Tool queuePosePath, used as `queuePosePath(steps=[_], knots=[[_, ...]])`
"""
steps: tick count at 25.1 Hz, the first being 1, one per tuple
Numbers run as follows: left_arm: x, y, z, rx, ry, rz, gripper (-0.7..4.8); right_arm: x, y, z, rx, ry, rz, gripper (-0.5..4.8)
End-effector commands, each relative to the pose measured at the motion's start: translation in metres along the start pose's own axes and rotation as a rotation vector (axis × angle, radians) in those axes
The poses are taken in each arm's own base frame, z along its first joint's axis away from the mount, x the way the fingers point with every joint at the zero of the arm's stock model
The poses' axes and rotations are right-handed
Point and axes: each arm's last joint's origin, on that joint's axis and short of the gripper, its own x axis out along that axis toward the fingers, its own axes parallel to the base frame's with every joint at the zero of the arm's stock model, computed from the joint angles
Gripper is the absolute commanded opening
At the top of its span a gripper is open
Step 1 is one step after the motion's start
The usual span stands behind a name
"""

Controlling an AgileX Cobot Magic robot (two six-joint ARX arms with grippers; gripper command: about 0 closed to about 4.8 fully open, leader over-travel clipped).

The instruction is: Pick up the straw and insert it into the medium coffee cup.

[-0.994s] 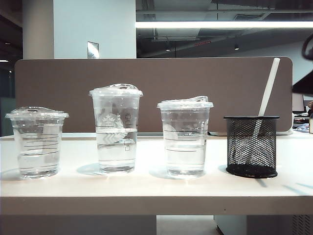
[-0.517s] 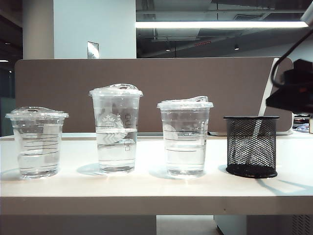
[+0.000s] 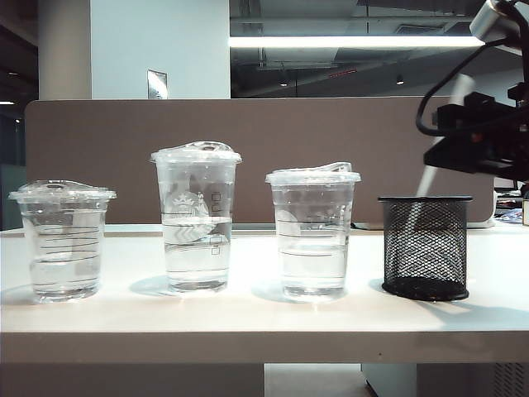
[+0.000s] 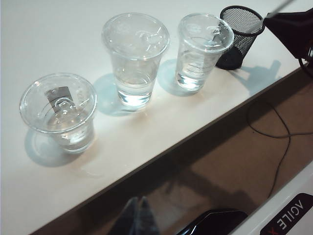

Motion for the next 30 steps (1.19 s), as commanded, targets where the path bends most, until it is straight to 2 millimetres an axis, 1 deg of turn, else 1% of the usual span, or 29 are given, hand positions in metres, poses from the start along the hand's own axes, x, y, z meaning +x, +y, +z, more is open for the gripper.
queuePosePath(steps=[1, 3, 11, 12, 13, 14, 20, 22, 26, 30], knots=[[-0.001, 0.000, 0.002, 0.010, -0.015, 0.000, -0.04, 0.001, 0.001, 0.003, 0.001, -0.021, 0.004, 0.89], [-0.001, 0.000, 0.002, 0.010, -0.015, 0.000, -0.04, 0.001, 0.000, 0.003, 0.001, -0.018, 0.001, 0.70], [-0.001, 0.000, 0.002, 0.009, -0.014, -0.001, -0.04, 0.001, 0.000, 0.003, 0.001, -0.019, 0.000, 0.71], [-0.001, 0.000, 0.002, 0.009, -0.015, -0.001, -0.04, 0.001, 0.000, 0.003, 0.001, -0.019, 0.000, 0.64], [-0.001, 0.000, 0.002, 0.009, -0.014, -0.001, -0.04, 0.001, 0.000, 0.003, 0.001, -0.019, 0.000, 0.40], [-0.001, 0.000, 0.002, 0.009, -0.014, -0.001, -0.04, 0.001, 0.000, 0.003, 0.001, -0.022, 0.001, 0.30], [-0.001, 0.000, 0.001, 0.008, -0.013, -0.001, -0.04, 0.001, 0.000, 0.004, -0.001, -0.026, 0.001, 0.30], [-0.001, 0.000, 0.001, 0.008, -0.013, -0.001, -0.04, 0.001, 0.000, 0.004, -0.027, -0.028, 0.001, 0.30], [-0.001, 0.000, 0.002, 0.008, -0.014, -0.001, -0.04, 0.005, 0.001, 0.012, -0.075, -0.053, 0.001, 0.30], [-0.001, 0.000, 0.002, 0.009, -0.014, -0.001, -0.04, 0.015, 0.003, 0.029, -0.111, -0.071, 0.002, 0.30]])
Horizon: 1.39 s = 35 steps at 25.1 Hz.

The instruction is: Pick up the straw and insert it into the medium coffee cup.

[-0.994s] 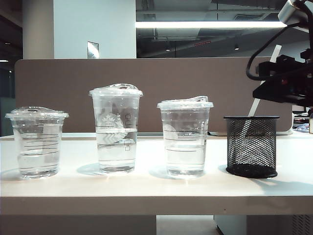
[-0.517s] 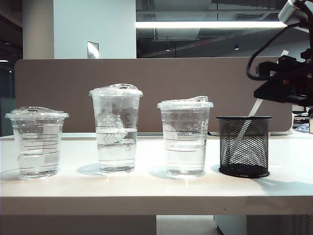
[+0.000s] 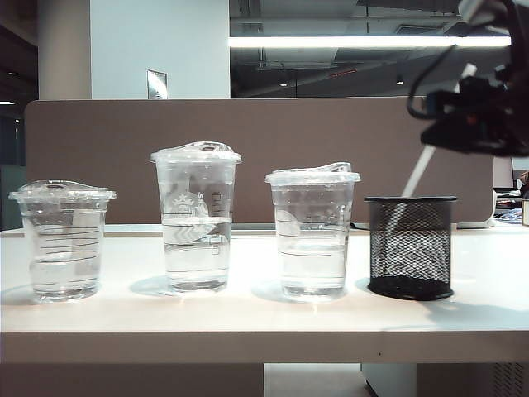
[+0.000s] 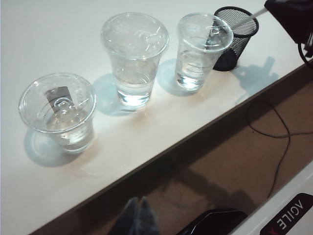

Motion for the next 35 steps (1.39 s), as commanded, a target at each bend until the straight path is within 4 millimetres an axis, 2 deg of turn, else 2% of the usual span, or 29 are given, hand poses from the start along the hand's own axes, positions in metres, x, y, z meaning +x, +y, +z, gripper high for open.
queuePosePath(steps=[1, 3, 4, 8, 10, 12, 15, 19, 22, 26, 35], knots=[[-0.001, 0.000, 0.002, 0.009, -0.015, -0.001, -0.04, 0.010, 0.001, 0.016, -0.058, -0.006, 0.003, 0.30], [-0.001, 0.000, 0.002, 0.009, -0.015, 0.000, -0.04, 0.016, 0.001, 0.033, -0.112, 0.024, 0.005, 0.30], [-0.001, 0.000, 0.002, 0.010, -0.016, 0.000, -0.04, 0.018, 0.000, 0.050, -0.156, 0.040, 0.007, 0.30], [-0.001, 0.000, 0.002, 0.013, -0.020, 0.001, -0.04, 0.016, 0.000, 0.094, -0.194, 0.064, 0.016, 0.30], [-0.001, 0.000, 0.003, 0.015, -0.024, 0.003, -0.04, 0.009, 0.003, 0.137, -0.191, 0.060, 0.105, 0.30], [-0.001, 0.000, 0.003, 0.015, -0.024, 0.002, -0.04, 0.005, 0.004, 0.160, -0.189, 0.056, 0.154, 0.30], [-0.001, 0.000, 0.003, 0.015, -0.024, 0.002, -0.04, 0.003, 0.009, 0.182, -0.191, 0.054, 0.181, 0.30], [-0.001, 0.000, 0.003, 0.017, -0.028, 0.003, -0.04, 0.004, 0.017, 0.190, -0.193, 0.045, 0.217, 0.30], [-0.001, 0.000, 0.004, 0.021, -0.034, 0.005, -0.04, 0.010, 0.031, 0.177, -0.199, 0.135, 0.272, 0.30], [-0.001, 0.000, 0.004, 0.021, -0.034, 0.005, -0.04, 0.010, 0.037, 0.172, -0.204, 0.179, 0.303, 0.30], [-0.001, 0.001, 0.004, 0.029, -0.041, 0.007, -0.04, -0.001, 0.036, 0.167, -0.206, 0.267, 0.313, 0.30]])
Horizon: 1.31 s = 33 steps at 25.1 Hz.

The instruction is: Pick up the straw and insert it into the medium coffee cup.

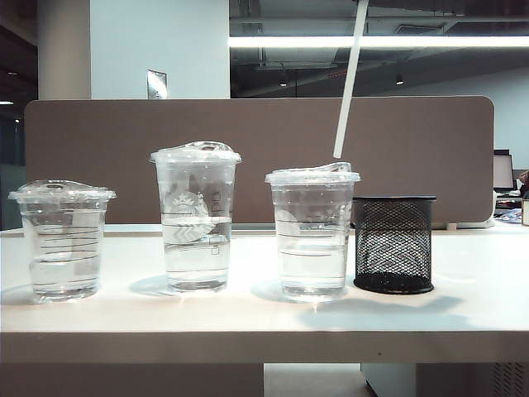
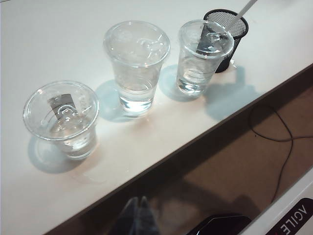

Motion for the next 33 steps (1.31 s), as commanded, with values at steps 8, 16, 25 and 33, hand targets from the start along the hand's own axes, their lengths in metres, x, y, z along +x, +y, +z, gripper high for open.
queuePosePath(steps=[8, 16, 25, 33], knots=[[-0.001, 0.001, 0.005, 0.031, -0.046, 0.008, -0.04, -0.006, 0.001, 0.002, 0.000, -0.001, 0.001, 0.30], [-0.001, 0.001, 0.005, 0.030, -0.046, 0.008, -0.04, 0.002, 0.000, 0.000, 0.002, 0.013, 0.008, 0.30], [-0.001, 0.001, 0.005, 0.030, -0.045, 0.008, -0.04, 0.028, 0.000, -0.011, 0.011, 0.093, 0.029, 0.30], [-0.001, 0.001, 0.004, 0.027, -0.040, 0.007, -0.04, 0.058, -0.001, -0.020, 0.015, 0.116, 0.052, 2.30]])
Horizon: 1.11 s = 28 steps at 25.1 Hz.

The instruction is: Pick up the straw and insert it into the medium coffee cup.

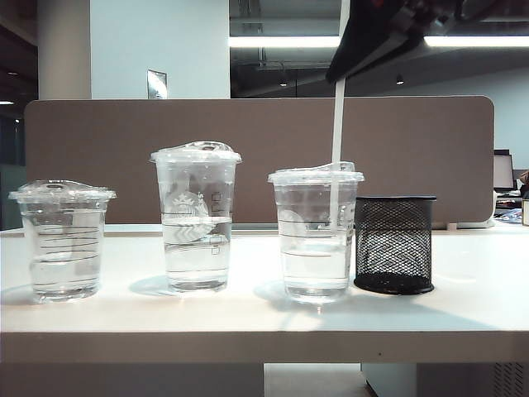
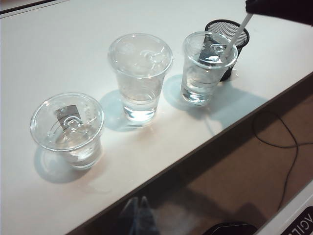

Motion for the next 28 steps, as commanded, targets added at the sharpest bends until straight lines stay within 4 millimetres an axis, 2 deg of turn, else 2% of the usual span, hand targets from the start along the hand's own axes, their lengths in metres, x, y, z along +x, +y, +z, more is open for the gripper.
queuePosePath(steps=[1, 3, 6, 8, 9, 10, 11, 12, 14, 16, 19, 21, 23, 25, 28], knots=[[-0.001, 0.000, 0.001, 0.009, -0.009, -0.002, -0.04, 0.002, -0.001, 0.007, -0.009, -0.068, -0.006, 2.75], [-0.001, 0.000, 0.001, 0.009, -0.009, -0.002, -0.04, 0.000, -0.002, 0.011, -0.013, -0.105, -0.013, 3.22], [-0.001, 0.000, 0.001, 0.008, -0.008, -0.002, -0.04, -0.015, -0.002, 0.020, -0.024, -0.187, -0.031, 3.27], [-0.001, 0.000, 0.001, 0.009, -0.009, -0.002, -0.04, -0.034, -0.001, 0.027, -0.033, -0.251, -0.043, 3.27], [-0.001, 0.000, 0.001, 0.009, -0.010, -0.001, -0.04, -0.054, 0.001, 0.030, -0.039, -0.300, -0.054, 3.16], [-0.001, 0.000, 0.001, 0.010, -0.012, -0.001, -0.04, -0.065, 0.002, 0.031, -0.041, -0.324, -0.059, 2.75], [-0.001, 0.000, 0.002, 0.010, -0.018, 0.000, -0.04, -0.092, 0.006, 0.032, -0.048, -0.375, -0.068, 0.88], [-0.001, 0.000, 0.002, 0.013, -0.023, 0.002, -0.04, -0.105, 0.008, 0.031, -0.052, -0.403, -0.074, -0.12], [-0.001, 0.001, 0.005, 0.026, -0.045, 0.008, -0.04, -0.138, 0.012, 0.028, -0.046, -0.473, -0.095, -0.05], [-0.002, 0.001, 0.008, 0.037, -0.084, 0.017, -0.04, -0.162, 0.015, 0.021, -0.037, -0.513, -0.152, -0.05], [-0.005, 0.000, 0.014, 0.004, -0.157, 0.030, -0.04, -0.195, 0.020, 0.004, -0.018, -0.581, -0.255, -0.05], [-0.010, -0.001, 0.016, 0.011, -0.205, 0.043, -0.04, -0.208, 0.023, -0.010, -0.005, -0.624, -0.285, -0.05], [-0.020, -0.007, 0.018, 0.062, -0.301, 0.064, -0.04, -0.222, 0.030, -0.036, 0.050, -0.691, -0.299, -0.05], [-0.030, -0.013, 0.017, 0.108, -0.415, 0.094, -0.04, -0.222, 0.036, -0.065, 0.073, -0.731, -0.292, -0.05], [-0.035, -0.016, 0.010, 0.097, -0.543, 0.129, -0.04, -0.219, 0.041, -0.090, 0.069, -0.767, -0.288, -0.05]])
